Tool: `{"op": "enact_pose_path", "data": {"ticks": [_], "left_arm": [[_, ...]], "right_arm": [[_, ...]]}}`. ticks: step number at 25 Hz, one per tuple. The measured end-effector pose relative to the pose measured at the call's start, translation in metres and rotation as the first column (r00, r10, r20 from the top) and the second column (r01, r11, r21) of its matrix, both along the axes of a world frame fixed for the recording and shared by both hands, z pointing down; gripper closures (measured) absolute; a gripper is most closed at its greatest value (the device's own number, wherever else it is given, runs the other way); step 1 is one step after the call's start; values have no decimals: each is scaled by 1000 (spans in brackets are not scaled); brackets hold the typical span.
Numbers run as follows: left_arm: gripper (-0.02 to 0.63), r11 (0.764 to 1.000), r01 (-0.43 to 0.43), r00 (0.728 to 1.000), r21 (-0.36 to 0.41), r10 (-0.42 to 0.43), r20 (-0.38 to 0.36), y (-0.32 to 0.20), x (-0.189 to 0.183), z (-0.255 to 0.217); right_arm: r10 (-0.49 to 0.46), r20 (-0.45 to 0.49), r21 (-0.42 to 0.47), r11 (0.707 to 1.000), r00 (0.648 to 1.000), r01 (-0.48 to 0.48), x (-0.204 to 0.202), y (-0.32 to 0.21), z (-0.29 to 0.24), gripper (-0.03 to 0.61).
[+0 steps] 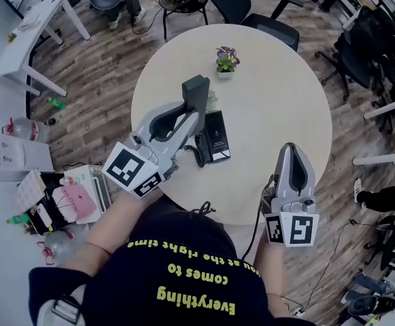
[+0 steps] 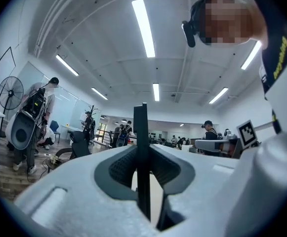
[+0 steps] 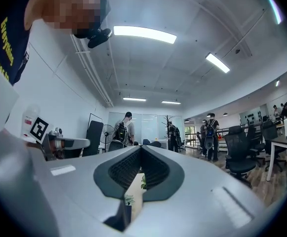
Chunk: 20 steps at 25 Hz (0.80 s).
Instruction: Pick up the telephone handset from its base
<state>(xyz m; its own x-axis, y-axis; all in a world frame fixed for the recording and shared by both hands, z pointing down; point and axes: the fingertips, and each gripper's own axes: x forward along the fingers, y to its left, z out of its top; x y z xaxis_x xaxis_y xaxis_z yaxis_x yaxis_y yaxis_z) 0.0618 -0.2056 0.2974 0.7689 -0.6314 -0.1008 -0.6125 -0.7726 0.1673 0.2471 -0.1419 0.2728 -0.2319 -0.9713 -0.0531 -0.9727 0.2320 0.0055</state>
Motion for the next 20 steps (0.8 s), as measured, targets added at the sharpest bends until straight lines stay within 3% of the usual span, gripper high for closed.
{"op": "enact_pose_path", "data": {"ticks": [5, 10, 20], "left_arm": [[538, 999, 13, 999, 49, -10, -45, 7, -17, -28], [538, 996, 36, 999, 86, -33, -40, 7, -30, -45], [538, 996, 54, 997, 70, -50, -51, 4, -45, -44]], "right_arm": [[-5, -9, 16, 1000, 1000, 5, -7, 3, -7, 566], [-5, -32, 25, 1000, 999, 6, -13, 4, -12, 566], [10, -35, 28, 1000, 999, -9, -17, 5, -15, 566]]}}
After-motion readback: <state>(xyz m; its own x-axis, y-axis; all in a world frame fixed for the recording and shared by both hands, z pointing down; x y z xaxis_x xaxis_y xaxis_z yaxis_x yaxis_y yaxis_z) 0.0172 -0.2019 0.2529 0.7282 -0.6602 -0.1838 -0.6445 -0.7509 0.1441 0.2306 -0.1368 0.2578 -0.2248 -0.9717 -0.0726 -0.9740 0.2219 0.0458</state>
